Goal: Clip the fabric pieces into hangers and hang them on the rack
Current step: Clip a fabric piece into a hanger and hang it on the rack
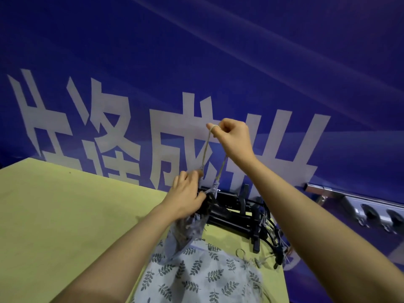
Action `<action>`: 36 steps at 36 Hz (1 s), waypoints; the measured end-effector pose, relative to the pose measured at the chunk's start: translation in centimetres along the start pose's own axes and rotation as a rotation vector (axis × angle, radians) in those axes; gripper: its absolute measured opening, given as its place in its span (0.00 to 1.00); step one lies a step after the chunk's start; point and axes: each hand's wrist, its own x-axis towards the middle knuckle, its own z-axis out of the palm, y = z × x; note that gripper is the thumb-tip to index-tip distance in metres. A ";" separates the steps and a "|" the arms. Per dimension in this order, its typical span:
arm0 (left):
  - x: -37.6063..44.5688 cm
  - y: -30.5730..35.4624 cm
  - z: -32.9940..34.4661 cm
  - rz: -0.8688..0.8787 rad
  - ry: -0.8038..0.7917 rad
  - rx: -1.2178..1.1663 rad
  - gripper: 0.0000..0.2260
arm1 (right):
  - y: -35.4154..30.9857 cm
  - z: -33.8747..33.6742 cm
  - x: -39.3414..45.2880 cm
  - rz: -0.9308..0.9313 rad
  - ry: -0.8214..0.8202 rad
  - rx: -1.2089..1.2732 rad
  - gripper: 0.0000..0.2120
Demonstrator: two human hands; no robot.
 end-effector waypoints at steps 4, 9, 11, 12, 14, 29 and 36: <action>0.6 1.2 0.4 -0.064 0.149 0.024 0.25 | -0.2 -0.1 0.2 0.033 0.002 0.027 0.15; 2.5 3.3 -0.1 -0.151 0.227 0.198 0.34 | -0.3 -0.3 0.2 0.018 -0.034 0.010 0.15; 3.4 3.9 -0.4 -0.160 0.223 0.070 0.31 | -0.4 -0.4 0.2 0.012 -0.041 0.019 0.16; 3.8 4.1 -0.5 -0.176 0.205 -0.032 0.28 | -0.4 -0.5 0.1 0.009 -0.045 0.022 0.16; 4.5 4.5 -0.4 -0.179 0.111 -0.181 0.19 | -0.4 -0.7 0.0 0.006 -0.045 0.026 0.17; 5.3 3.6 1.0 -0.144 -0.086 -0.205 0.10 | 0.8 -2.9 0.5 0.096 0.357 0.121 0.23; 5.6 4.3 0.5 -0.044 -0.053 -0.262 0.31 | 1.5 -4.8 -0.2 0.117 0.455 0.105 0.20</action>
